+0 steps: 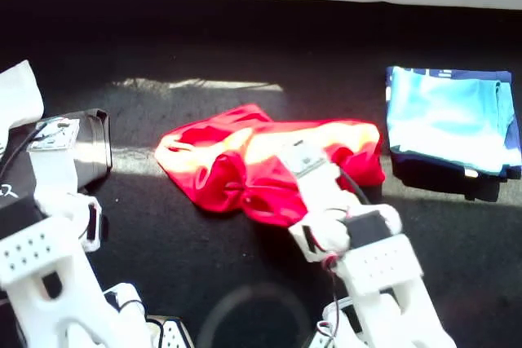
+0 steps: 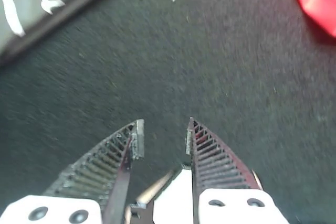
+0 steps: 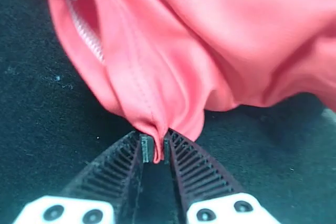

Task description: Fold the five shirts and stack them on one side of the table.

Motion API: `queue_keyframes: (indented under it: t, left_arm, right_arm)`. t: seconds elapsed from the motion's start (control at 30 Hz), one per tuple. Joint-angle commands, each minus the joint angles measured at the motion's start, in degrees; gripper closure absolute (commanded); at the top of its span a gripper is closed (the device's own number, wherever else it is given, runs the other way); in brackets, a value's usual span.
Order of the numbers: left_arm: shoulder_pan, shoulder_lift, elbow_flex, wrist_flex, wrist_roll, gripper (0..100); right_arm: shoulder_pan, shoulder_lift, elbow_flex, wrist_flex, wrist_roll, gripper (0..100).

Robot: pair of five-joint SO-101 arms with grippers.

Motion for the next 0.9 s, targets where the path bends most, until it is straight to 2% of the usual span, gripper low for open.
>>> queue_keyframes:
  t: [0.0, 0.1, 0.2, 0.3, 0.5, 0.67, 0.87]
  left_arm:
    - [0.9, 12.9, -8.9, 0.2, 3.5, 85]
    - [4.8, 23.3, -19.1, 3.2, 4.3, 85]
    - [11.6, 32.6, -28.5, 6.3, 4.6, 85]
    - [17.6, 40.4, -37.2, 7.1, 9.2, 85]
    - [27.5, 55.8, -55.2, 7.3, 17.2, 85]
    - [33.8, 68.5, -65.2, 12.3, 21.0, 85]
    - [37.0, 78.2, -70.0, 12.7, 20.7, 85]
  right_arm:
    - [4.6, -13.1, -7.3, 12.0, 5.6, 99.2]
    - [10.2, -17.7, -9.4, 16.9, 11.3, 99.2]
    - [18.2, -18.7, -9.5, 18.0, 16.3, 99.2]
    - [27.4, -18.8, -9.5, 17.5, 20.5, 99.2]
    - [39.9, -18.8, -9.5, 15.3, 22.2, 99.2]
    - [42.1, -18.8, -9.5, 15.1, 22.3, 99.2]
    - [42.1, -18.5, -9.5, 15.1, 22.3, 99.2]
